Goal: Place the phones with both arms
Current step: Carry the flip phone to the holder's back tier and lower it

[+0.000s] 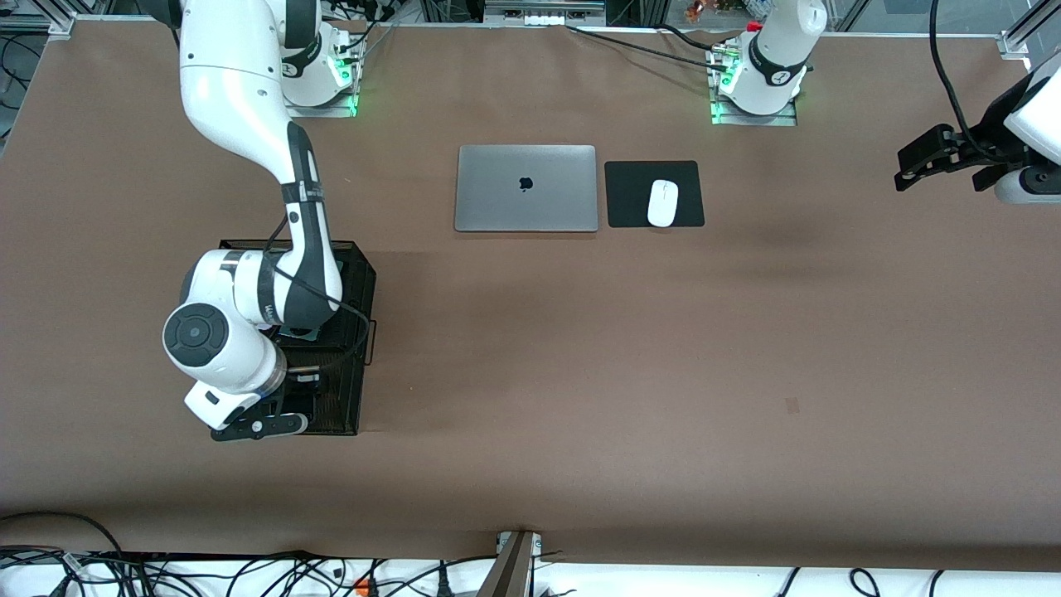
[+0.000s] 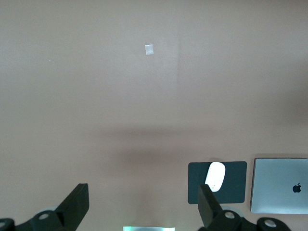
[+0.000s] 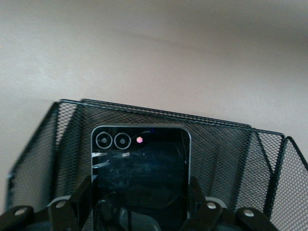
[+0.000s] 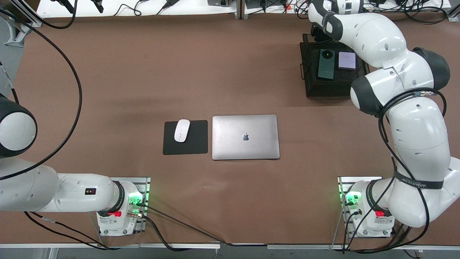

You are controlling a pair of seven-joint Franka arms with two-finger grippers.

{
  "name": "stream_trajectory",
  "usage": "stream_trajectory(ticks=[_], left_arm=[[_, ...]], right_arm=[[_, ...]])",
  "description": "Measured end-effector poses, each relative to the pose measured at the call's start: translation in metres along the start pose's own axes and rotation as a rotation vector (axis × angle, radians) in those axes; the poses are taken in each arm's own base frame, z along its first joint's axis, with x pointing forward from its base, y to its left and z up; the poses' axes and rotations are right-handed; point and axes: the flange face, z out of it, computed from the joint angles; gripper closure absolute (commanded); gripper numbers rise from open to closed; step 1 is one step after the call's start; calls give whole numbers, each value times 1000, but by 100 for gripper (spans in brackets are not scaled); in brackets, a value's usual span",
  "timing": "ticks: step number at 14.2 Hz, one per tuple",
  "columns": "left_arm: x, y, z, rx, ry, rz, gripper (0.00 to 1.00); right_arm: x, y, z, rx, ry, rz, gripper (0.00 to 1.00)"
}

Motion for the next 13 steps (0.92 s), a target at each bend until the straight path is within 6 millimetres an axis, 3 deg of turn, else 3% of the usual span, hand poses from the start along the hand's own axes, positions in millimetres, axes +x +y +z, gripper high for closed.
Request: stream_trajectory(ticks=[3,4,6,9,10,13], left_arm=[[0,0,0,0,0,0,0],[0,0,0,0,0,0,0],[0,0,0,0,0,0,0],[0,0,0,0,0,0,0],[0,0,0,0,0,0,0],[0,0,0,0,0,0,0]], right_arm=[[-3,16,10,-2,-19,20,90],[-5,18,13,-3,-26,24,74],[-9,20,19,1,-38,32,64],[-12,23,26,24,-49,55,5],[-13,24,26,27,-51,61,1],[-11,24,24,27,-41,71,1]])
